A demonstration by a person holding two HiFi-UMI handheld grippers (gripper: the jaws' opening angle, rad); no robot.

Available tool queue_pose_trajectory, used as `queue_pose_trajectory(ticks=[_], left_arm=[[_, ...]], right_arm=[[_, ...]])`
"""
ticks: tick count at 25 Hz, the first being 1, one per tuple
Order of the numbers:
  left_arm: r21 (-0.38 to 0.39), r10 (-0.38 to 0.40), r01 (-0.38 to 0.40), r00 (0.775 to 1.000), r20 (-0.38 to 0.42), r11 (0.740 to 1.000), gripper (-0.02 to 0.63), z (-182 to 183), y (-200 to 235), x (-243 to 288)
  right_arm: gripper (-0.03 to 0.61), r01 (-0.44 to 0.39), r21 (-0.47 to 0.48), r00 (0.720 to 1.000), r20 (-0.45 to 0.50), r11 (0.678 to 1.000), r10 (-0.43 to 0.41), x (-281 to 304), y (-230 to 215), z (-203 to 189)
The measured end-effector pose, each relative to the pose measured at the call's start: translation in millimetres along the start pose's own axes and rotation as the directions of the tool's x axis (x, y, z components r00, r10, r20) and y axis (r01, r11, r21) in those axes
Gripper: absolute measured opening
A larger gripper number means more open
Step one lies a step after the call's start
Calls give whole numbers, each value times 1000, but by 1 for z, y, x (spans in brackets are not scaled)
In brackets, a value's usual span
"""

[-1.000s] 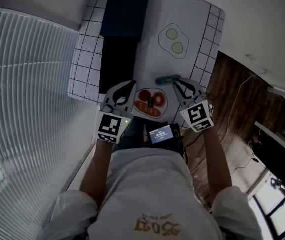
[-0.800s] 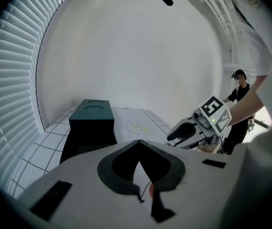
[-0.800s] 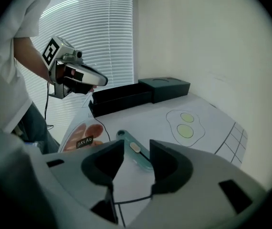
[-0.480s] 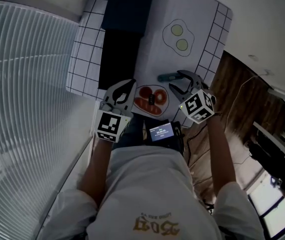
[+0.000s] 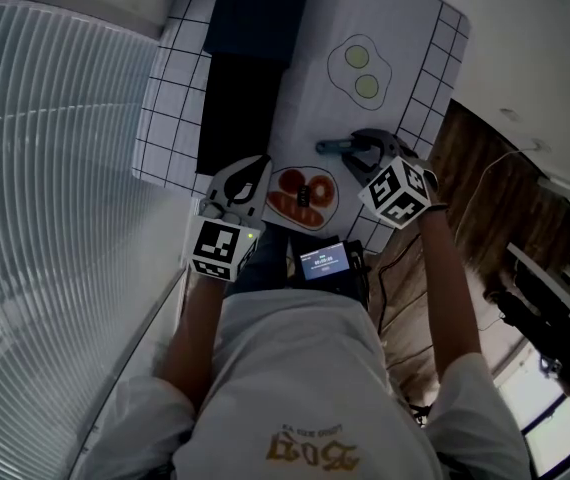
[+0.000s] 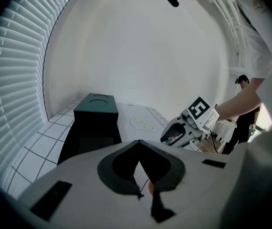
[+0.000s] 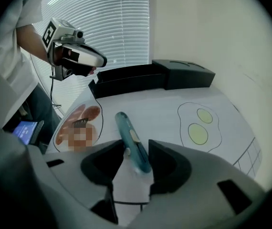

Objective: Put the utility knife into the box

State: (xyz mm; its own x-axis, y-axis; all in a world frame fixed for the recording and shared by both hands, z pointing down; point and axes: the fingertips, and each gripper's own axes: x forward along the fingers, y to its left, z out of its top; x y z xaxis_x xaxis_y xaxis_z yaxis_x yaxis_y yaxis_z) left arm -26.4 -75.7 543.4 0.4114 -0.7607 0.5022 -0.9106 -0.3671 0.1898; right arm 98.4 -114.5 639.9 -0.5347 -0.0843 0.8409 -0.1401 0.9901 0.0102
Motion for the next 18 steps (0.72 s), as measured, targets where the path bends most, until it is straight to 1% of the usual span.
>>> queue_pose_trajectory(ticks=[2, 5, 9, 10, 12, 14, 16, 18], left_arm=[[-5, 2, -3, 1000, -4, 1000, 8, -4, 0, 0], [0, 2, -2, 1000, -5, 1000, 8, -5, -1, 0], [-8, 5, -5, 1000, -9, 1000, 8, -8, 0, -1], [-9, 7, -7, 1000, -8, 1000, 8, -8, 0, -2], [-7, 8, -8, 1000, -6, 1000, 8, -7, 1, -3], [-7, 10, -10, 1000, -5, 1000, 8, -7, 2, -4], [-10, 12, -12, 1000, -6, 1000, 8, -7, 3, -6], [-9, 15, -15, 1000, -6, 1000, 8, -8, 3, -8]], right_arm=[[166, -28, -6, 1000, -14, 1000, 28, 1, -1, 0], [157, -51, 16, 999, -9, 999, 51, 2, -3, 2], [123, -38, 26, 999, 1, 999, 38, 2, -4, 4], [100, -35, 36, 999, 3, 999, 35, 2, -4, 5], [97, -34, 65, 999, 8, 997, 34, 1, -6, 5], [95, -28, 74, 1000, 11, 997, 28, 1, -6, 6], [95, -14, 78, 1000, 14, 997, 13, -1, -4, 6], [95, 6, 111, 999, 30, 994, -9, -4, -3, 6]])
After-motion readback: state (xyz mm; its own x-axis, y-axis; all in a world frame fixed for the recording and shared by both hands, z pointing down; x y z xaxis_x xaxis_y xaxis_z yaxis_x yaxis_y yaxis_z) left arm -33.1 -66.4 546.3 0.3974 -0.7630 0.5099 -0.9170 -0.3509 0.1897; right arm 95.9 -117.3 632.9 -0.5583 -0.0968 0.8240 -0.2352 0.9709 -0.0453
